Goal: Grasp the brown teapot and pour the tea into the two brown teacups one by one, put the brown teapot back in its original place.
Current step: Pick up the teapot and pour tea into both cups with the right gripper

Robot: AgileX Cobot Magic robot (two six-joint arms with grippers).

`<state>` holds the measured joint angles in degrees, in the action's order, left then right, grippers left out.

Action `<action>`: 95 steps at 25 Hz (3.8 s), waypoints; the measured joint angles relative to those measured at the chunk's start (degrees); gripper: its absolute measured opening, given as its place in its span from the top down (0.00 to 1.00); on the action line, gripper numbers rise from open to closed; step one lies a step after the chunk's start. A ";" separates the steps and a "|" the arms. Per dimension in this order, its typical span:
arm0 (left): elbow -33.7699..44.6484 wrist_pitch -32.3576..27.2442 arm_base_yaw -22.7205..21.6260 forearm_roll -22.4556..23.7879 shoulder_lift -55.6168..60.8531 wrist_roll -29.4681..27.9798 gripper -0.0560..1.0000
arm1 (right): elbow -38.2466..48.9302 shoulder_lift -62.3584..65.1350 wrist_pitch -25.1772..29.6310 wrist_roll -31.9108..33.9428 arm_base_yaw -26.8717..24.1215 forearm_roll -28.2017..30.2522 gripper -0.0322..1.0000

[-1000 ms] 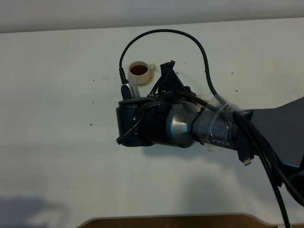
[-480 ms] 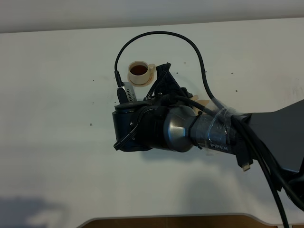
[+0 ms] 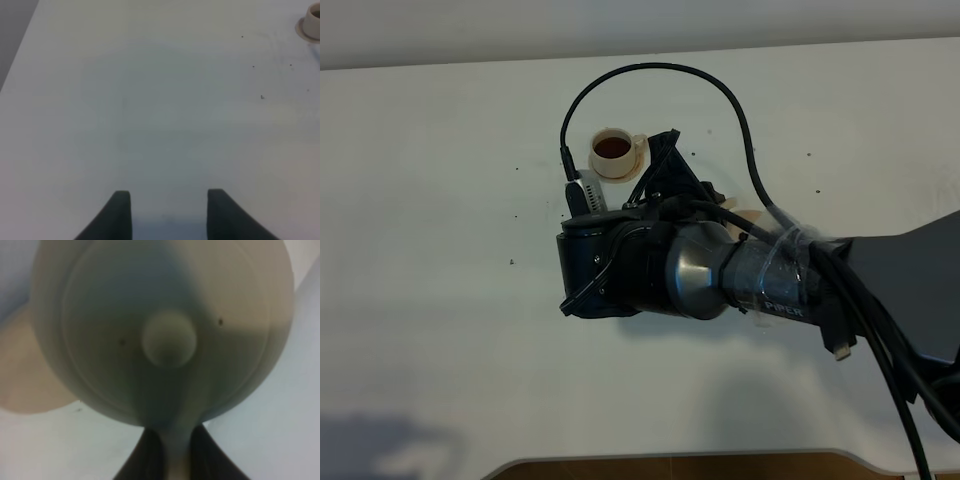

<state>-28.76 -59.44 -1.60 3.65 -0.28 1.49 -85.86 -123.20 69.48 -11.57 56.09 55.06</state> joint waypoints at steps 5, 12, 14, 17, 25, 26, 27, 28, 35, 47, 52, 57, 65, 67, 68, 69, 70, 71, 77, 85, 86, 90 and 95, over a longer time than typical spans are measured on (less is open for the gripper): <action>0.00 0.00 0.00 0.00 0.00 0.00 0.60 | 0.00 0.36 0.00 0.05 0.00 0.13 0.85; 0.00 0.00 0.00 0.00 0.00 0.00 0.60 | 0.64 0.48 -0.05 0.05 0.00 -0.39 0.85; 0.00 0.00 0.00 0.00 0.00 0.00 0.60 | 0.64 0.63 -0.11 0.05 -0.14 -0.73 0.85; 0.00 0.00 0.00 0.00 0.00 0.00 0.60 | 0.64 0.87 -0.04 0.05 -0.33 -0.86 0.85; 0.00 0.00 0.00 0.00 0.00 0.00 0.60 | 0.64 0.87 -0.11 0.12 -1.33 -1.13 0.85; 0.00 0.00 0.00 0.00 0.00 0.00 0.60 | 0.64 0.87 -0.11 0.12 -1.55 -1.13 0.85; 0.00 0.00 0.00 0.00 0.00 0.00 0.60 | 0.64 0.87 -0.11 0.07 -1.75 -1.13 0.85; 0.00 0.00 0.00 0.00 0.00 0.00 0.60 | 0.64 0.87 -0.11 0.00 -1.81 -1.02 0.85; 0.00 0.00 0.00 0.00 0.00 0.05 0.60 | 0.64 0.79 -0.05 -1.82 -1.88 -0.55 0.85; 0.00 0.00 0.00 0.00 0.00 0.01 0.60 | 0.64 0.79 -0.10 -4.29 -1.88 0.95 0.85; 0.00 0.00 0.00 0.00 0.00 0.01 0.60 | 0.64 0.79 -0.10 -5.07 -1.88 1.00 0.85; 0.00 0.00 0.00 0.00 0.00 0.01 0.60 | 0.64 -0.30 -0.10 -5.37 -1.76 1.97 0.85; 0.00 0.00 0.00 0.00 0.00 0.01 0.60 | 0.64 -0.37 -0.17 -5.74 -1.09 3.74 0.85; 0.00 0.00 0.00 0.00 0.00 0.01 0.60 | 0.64 -0.37 -0.17 -6.43 -1.09 4.05 0.85; 0.00 0.00 0.00 0.00 0.00 0.01 0.60 | 0.64 -0.37 -0.17 -6.65 -1.09 4.11 0.85; 0.00 0.00 0.00 0.00 0.00 0.01 0.60 | 0.64 -0.37 -0.17 -6.86 -1.09 4.16 0.85; 0.00 0.00 0.00 0.00 0.00 0.01 0.60 | 0.64 -0.37 -0.17 -7.07 -1.09 4.38 0.85; 0.00 0.00 0.00 0.00 0.00 0.01 0.60 | 0.64 -0.37 -0.12 -7.47 -1.04 4.73 0.85; 0.00 0.00 0.00 0.00 0.00 0.01 0.60 | 0.64 -0.37 -0.19 -7.99 -0.52 6.92 0.85; 0.00 0.00 0.00 0.00 0.00 0.01 0.60 | 0.64 -0.37 -0.20 -8.50 -0.52 8.67 0.85; 0.00 0.00 0.00 0.00 0.00 0.01 0.60 | 0.64 -0.37 -0.20 -8.66 -0.52 8.69 0.85; 0.00 0.00 0.00 0.00 0.00 0.01 0.60 | 0.64 -0.37 -0.20 -9.13 -0.52 9.18 0.85; 0.00 0.00 0.00 0.00 0.00 0.01 0.60 | 0.64 -0.37 -0.20 -9.64 -0.36 9.76 0.85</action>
<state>-28.76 -59.44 -1.60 3.65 -0.28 1.50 -85.21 -123.58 69.29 -21.21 55.73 64.82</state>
